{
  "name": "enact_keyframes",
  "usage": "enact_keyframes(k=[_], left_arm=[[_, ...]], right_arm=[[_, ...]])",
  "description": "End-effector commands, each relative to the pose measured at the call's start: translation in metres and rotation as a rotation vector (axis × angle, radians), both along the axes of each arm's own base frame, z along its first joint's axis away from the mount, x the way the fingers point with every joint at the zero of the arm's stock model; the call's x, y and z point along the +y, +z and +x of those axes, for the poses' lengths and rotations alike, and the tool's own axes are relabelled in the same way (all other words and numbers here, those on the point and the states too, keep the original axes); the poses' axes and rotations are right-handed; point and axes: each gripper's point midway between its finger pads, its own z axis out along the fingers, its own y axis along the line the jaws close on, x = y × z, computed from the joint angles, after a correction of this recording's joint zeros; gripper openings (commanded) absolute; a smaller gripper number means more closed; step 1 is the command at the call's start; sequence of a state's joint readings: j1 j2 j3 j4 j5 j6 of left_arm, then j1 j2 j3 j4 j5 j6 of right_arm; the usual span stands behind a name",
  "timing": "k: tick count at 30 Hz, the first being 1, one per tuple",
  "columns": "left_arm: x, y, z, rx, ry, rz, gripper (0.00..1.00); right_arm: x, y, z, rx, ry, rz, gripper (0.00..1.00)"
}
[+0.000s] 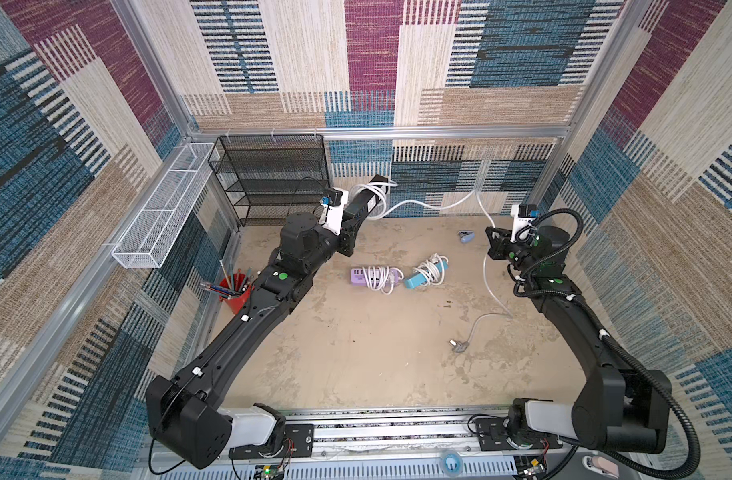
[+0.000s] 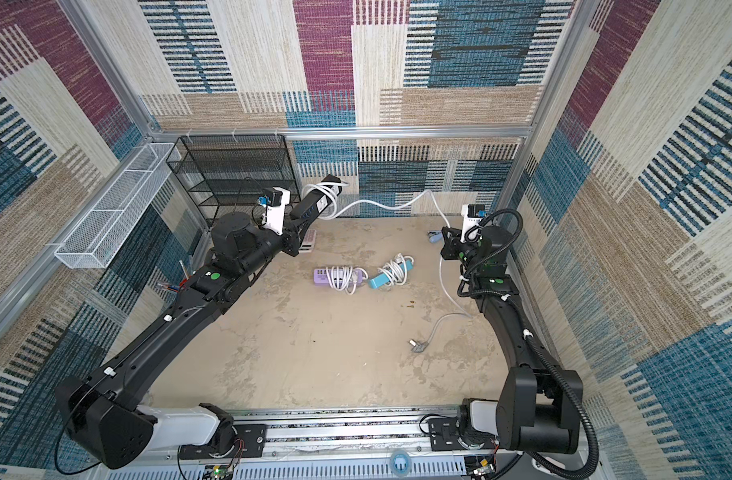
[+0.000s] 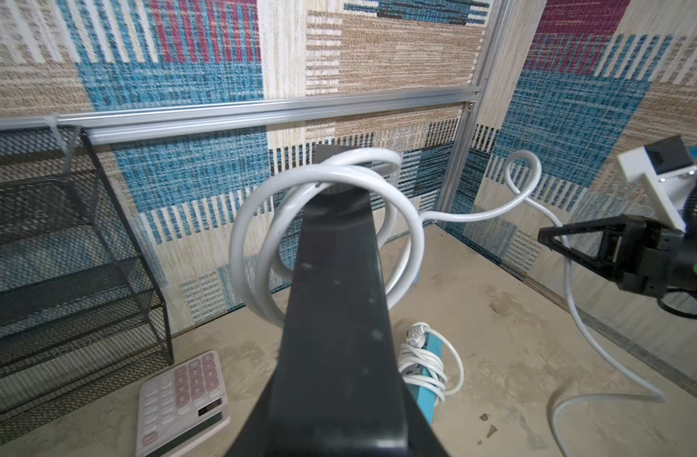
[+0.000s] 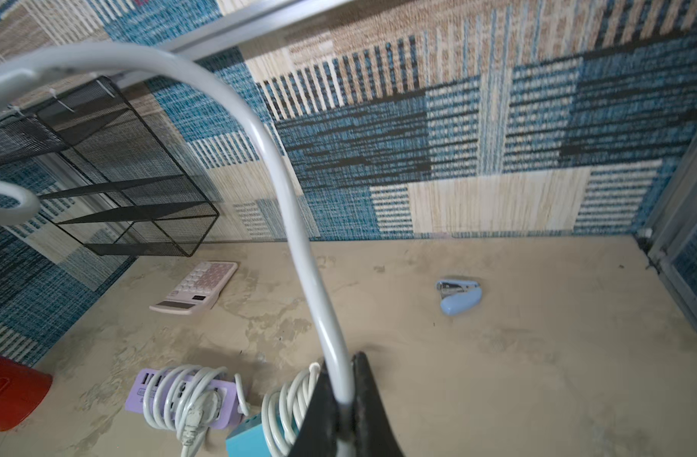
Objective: Unwrap the cord wrapped around the power strip
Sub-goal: Unwrap the power cord from the power strip.
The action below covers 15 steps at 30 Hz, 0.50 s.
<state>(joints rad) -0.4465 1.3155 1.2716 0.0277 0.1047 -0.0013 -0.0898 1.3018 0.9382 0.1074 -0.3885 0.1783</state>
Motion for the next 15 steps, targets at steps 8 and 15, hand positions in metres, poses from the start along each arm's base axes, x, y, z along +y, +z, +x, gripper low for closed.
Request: enact_keyframes(k=[8,15], left_arm=[[0.033,0.030,-0.007,-0.175,0.088,-0.008,0.00],[0.040,0.024,-0.007,-0.169,0.100,-0.030,0.00]], right_arm=[[-0.011,-0.088,-0.004,0.224,-0.096,0.086,0.00],[-0.016,-0.147,-0.009,0.369,-0.133,0.090,0.00]])
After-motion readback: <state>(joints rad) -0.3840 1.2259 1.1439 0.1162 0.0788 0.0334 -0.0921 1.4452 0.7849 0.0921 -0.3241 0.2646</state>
